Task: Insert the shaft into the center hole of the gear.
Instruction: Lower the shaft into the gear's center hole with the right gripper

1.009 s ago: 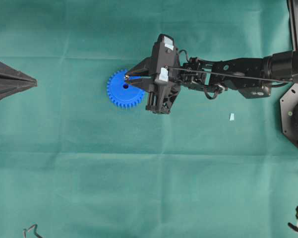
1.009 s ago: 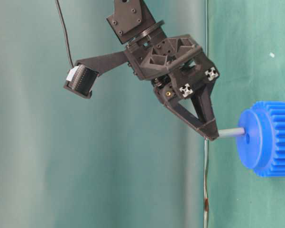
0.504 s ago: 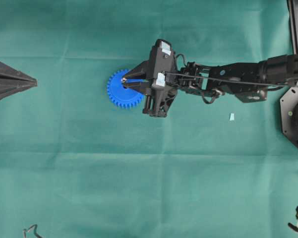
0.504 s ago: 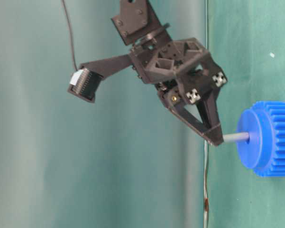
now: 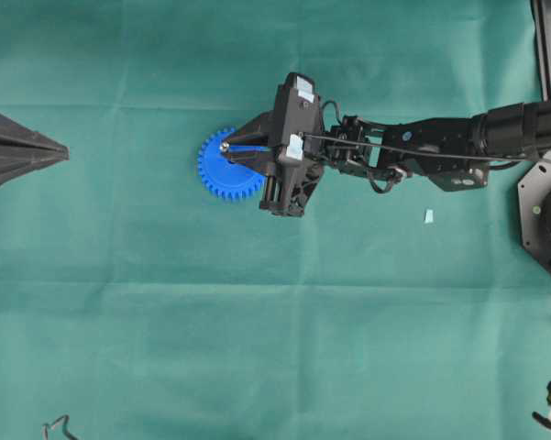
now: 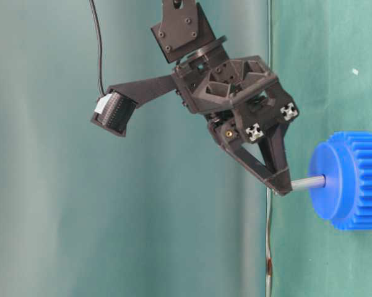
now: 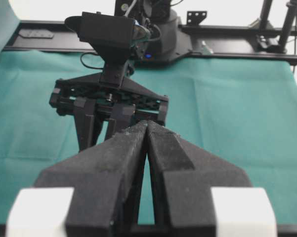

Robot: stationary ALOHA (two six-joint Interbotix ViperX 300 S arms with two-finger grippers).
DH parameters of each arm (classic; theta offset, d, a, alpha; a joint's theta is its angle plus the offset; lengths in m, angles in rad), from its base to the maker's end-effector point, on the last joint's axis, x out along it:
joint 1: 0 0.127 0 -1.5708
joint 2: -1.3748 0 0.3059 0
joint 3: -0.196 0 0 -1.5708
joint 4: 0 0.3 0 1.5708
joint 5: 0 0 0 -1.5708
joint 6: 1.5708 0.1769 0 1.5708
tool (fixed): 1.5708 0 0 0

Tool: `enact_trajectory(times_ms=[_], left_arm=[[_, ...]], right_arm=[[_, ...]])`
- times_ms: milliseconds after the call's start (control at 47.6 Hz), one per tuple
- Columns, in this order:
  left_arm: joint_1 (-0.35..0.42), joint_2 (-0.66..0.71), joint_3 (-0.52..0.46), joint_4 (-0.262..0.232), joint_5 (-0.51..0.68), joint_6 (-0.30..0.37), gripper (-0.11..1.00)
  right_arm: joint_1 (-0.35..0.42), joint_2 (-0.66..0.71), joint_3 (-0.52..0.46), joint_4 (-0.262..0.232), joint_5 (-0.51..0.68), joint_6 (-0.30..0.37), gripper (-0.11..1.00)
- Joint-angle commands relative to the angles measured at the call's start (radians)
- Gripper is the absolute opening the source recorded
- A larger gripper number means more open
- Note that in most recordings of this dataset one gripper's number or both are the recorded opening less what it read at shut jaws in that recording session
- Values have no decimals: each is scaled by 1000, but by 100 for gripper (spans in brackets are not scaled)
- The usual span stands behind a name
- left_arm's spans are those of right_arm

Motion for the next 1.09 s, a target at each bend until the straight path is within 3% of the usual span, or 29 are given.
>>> enact_trajectory(times_ms=[0,1072], left_arm=[[2,8,-23,3,-5,0,0],[2,8,-21,3,-5,0,0]], right_arm=[[-2,-28,-12,3,-8,2,20],[5,43,2,11,15,15,19]])
